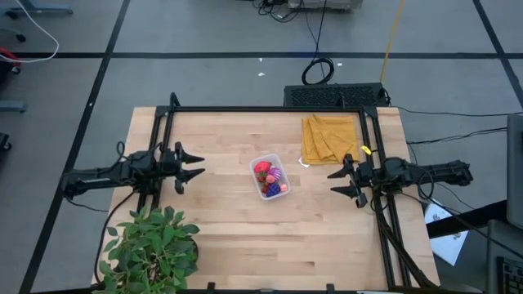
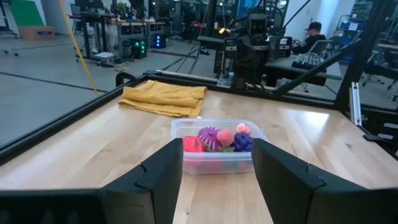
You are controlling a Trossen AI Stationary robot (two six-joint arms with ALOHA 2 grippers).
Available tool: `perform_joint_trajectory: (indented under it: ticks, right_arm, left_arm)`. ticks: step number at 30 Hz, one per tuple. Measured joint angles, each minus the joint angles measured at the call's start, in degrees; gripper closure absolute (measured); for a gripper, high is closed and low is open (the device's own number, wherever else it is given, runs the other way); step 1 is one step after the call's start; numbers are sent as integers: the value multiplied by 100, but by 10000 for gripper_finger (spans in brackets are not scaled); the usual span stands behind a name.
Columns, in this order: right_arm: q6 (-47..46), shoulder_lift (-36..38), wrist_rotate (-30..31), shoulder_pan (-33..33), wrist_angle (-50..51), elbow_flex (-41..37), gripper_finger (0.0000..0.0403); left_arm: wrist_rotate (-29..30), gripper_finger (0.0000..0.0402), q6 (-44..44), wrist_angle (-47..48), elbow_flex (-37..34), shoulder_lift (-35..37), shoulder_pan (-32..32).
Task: Pick and placing Produce into tupperware
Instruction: Return to Home Position
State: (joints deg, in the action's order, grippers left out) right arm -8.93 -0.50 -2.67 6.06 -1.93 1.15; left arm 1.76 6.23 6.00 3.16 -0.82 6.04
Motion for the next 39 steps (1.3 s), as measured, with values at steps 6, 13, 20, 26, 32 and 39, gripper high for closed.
perform_joint_trajectory:
  ticks: [6, 13, 20, 26, 32, 39]
  right_arm:
    - [232, -22, 99, -101, 18, -5, 211]
    - [387, -30, 385, -396, 34, -16, 211]
    - [514, -26, 410, -645, -295, -20, 211]
    - [499, -26, 250, -646, -413, -27, 211]
    - [511, -26, 245, -646, -470, -27, 211]
    - [509, -26, 242, -646, -468, -29, 211]
  left_arm:
    - [-1, 206, -65, -104, -35, 0, 0]
    - [122, 206, -165, -123, -39, -2, 0]
    - [108, 206, -172, -252, -57, -2, 0]
    - [6, 206, -182, -403, -59, -2, 0]
    - [-7, 206, -207, -537, -57, -2, 0]
    - [-15, 206, -113, -425, -53, -2, 0]
